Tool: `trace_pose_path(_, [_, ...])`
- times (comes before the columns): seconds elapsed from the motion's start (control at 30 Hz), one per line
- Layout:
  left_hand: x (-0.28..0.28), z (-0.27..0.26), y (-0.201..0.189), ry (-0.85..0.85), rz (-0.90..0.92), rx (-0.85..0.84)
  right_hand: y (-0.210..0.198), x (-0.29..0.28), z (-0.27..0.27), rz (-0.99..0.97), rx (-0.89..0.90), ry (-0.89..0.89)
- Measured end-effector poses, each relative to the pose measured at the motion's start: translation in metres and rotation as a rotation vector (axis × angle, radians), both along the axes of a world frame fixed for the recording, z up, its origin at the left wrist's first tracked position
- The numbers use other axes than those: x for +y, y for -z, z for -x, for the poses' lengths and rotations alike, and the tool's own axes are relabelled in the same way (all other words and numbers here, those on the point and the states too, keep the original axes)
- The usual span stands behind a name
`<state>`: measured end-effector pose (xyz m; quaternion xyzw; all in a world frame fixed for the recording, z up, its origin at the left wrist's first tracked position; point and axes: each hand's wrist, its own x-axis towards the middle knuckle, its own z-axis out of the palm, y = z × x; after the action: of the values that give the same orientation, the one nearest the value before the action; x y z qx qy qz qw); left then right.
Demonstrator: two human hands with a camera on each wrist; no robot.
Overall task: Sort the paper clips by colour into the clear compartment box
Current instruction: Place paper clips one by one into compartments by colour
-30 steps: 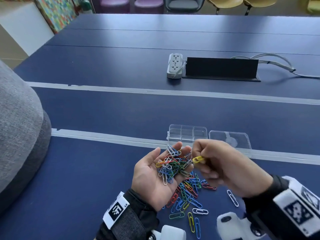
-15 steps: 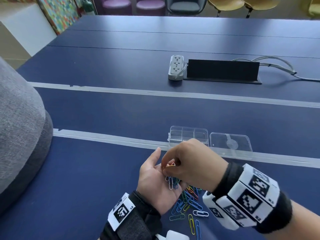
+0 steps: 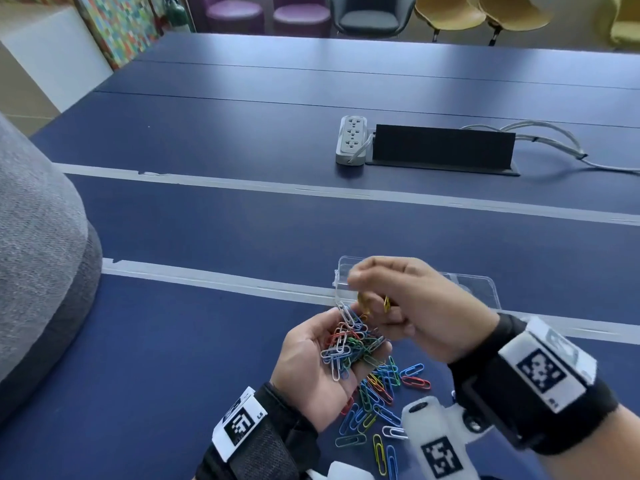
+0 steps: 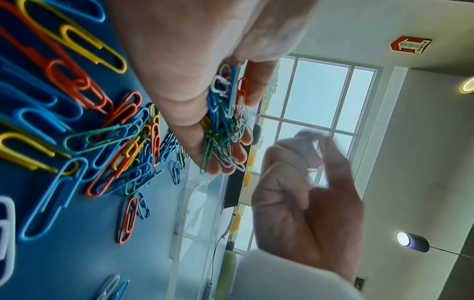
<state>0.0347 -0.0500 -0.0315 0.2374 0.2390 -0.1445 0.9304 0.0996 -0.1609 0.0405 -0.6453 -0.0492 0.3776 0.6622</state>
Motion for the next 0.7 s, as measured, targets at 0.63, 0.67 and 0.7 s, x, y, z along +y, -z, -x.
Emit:
trace_pose_path(0.63, [0.006,0.002,-0.001,-0.022,0.008,0.054,0.018,-0.017,-0.05,1.007,-0.756,-0.28])
trace_pose_path(0.67, [0.006,0.002,-0.002,-0.023,0.008,0.055,0.019,-0.016,-0.049,1.018,-0.767,-0.282])
trace_pose_path(0.7, [0.007,0.002,-0.002,-0.024,0.007,0.057,0.019,-0.016,-0.049,1.021,-0.773,-0.283])
